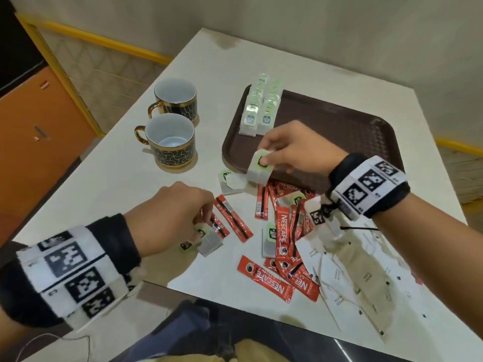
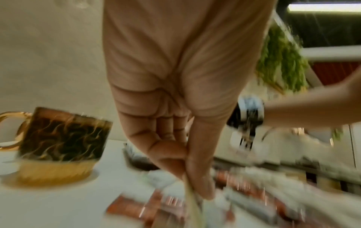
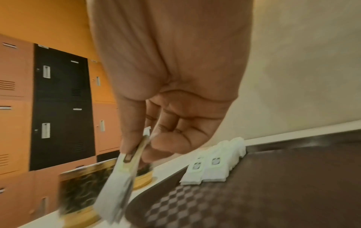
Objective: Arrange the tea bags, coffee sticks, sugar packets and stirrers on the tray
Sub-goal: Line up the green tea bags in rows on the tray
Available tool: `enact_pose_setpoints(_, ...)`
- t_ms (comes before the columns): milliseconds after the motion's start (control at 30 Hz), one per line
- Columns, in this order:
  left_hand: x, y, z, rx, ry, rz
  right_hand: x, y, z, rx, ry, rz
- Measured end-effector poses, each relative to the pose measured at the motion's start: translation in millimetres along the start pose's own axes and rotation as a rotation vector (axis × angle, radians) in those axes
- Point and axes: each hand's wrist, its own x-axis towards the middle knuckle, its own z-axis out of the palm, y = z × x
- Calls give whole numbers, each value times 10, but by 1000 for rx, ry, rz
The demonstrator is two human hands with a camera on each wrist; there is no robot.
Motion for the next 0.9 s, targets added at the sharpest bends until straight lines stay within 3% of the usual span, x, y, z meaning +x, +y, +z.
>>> enact_pose_setpoints(167, 84, 249, -718, -36, 111, 65, 211, 250, -356, 73, 219, 75)
enact_pose_setpoints(300, 719, 492, -1195, 181, 246, 106, 557, 412, -442, 115, 292, 150)
enact_pose_setpoints(467, 1761, 703, -1212, 421, 115, -35, 914, 508, -394, 82, 207, 226)
enact_pose_setpoints(600, 2273, 451, -1031, 551, 17, -109, 1057, 566, -344, 61, 215, 247)
enact_pose_setpoints(900, 2494, 359, -940, 444, -1, -158, 1148, 529, -228, -153, 174, 243)
